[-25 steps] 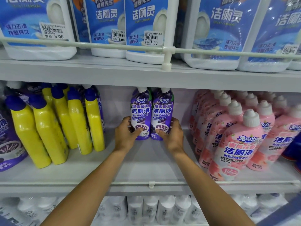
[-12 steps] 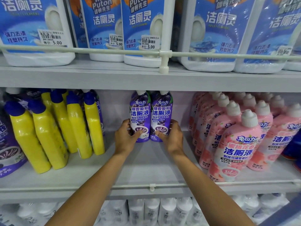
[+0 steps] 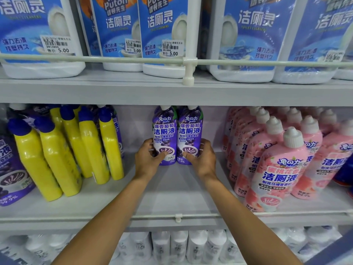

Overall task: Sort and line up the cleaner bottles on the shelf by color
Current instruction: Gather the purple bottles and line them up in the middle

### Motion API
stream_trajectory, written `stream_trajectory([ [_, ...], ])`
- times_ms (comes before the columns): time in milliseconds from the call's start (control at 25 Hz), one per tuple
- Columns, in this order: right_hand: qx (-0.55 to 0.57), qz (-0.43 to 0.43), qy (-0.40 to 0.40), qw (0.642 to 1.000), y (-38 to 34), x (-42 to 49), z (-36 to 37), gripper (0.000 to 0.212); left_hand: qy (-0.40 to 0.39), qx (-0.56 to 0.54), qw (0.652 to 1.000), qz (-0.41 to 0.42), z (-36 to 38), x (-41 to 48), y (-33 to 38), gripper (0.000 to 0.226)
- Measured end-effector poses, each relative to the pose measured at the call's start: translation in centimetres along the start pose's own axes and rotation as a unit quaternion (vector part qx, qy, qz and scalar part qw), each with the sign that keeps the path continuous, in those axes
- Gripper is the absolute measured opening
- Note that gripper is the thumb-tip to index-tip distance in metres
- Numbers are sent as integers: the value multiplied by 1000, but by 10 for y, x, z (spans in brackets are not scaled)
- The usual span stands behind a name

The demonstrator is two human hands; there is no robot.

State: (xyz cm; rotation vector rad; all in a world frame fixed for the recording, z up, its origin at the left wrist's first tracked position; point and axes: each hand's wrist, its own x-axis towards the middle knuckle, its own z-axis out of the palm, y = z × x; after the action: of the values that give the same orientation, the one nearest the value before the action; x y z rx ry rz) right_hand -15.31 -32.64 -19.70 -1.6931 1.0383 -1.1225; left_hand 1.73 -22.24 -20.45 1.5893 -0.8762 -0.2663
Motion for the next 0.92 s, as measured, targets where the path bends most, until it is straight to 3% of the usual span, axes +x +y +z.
stream_trajectory([
  [160,59,16,23,998,-8,-5,-3,62,-29,-54,998,-14,-15,-3,13,58],
  [360,207,19,53,977,-47,-44,8,63,45,-149,988,-10,-71,-35,35,66],
  [480,275,4,-34,961,-78,-79,36,63,82,-193,978,0,-118,-63,45,62],
  [680,249,-50,-185,949,-117,-91,95,73,154,-177,971,36,-204,-97,64,70],
  [800,220,-85,-218,947,-132,-70,122,76,247,-143,956,61,-258,-105,69,59],
  [920,216,-78,-198,953,-152,-50,153,64,360,-80,927,67,-304,-98,63,51],
])
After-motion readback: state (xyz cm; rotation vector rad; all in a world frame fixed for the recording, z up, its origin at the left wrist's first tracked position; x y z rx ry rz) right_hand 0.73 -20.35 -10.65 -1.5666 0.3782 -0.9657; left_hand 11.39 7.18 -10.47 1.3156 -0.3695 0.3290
